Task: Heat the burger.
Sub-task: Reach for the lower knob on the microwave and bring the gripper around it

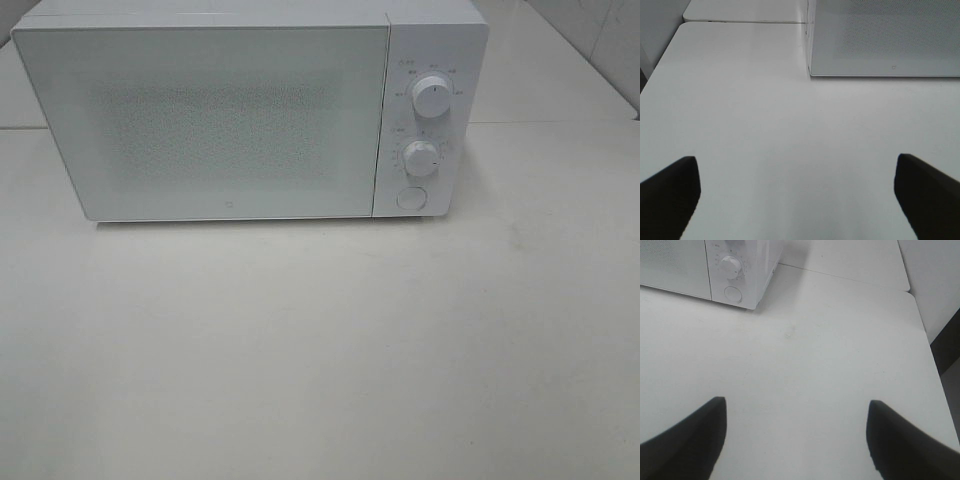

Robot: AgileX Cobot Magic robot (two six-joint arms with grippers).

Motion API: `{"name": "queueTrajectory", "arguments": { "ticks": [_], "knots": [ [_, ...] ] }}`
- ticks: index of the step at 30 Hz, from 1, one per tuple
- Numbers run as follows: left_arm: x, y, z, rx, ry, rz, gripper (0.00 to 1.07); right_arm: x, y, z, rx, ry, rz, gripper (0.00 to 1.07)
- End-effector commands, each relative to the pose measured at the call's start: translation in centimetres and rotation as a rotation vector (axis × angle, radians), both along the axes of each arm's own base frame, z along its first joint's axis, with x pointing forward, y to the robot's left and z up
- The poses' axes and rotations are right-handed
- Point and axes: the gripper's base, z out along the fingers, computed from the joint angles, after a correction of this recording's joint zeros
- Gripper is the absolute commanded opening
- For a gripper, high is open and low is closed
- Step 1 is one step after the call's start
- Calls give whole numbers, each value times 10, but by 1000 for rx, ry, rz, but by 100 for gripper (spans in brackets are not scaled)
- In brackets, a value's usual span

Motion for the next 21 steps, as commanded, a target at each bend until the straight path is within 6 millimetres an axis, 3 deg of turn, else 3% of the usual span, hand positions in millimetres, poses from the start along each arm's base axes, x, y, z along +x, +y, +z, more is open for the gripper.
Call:
{"name": "queueTrajectory", "arguments": {
  "ticks": [1, 21],
  "knots": [
    [-3, -1, 1, -4, -37, -3, 98, -4, 0, -1, 5, -25, -4, 75],
    [-3, -1, 1, -4, -37, -3, 98, -4, 0, -1, 6, -24, -4, 75]
  ]
}}
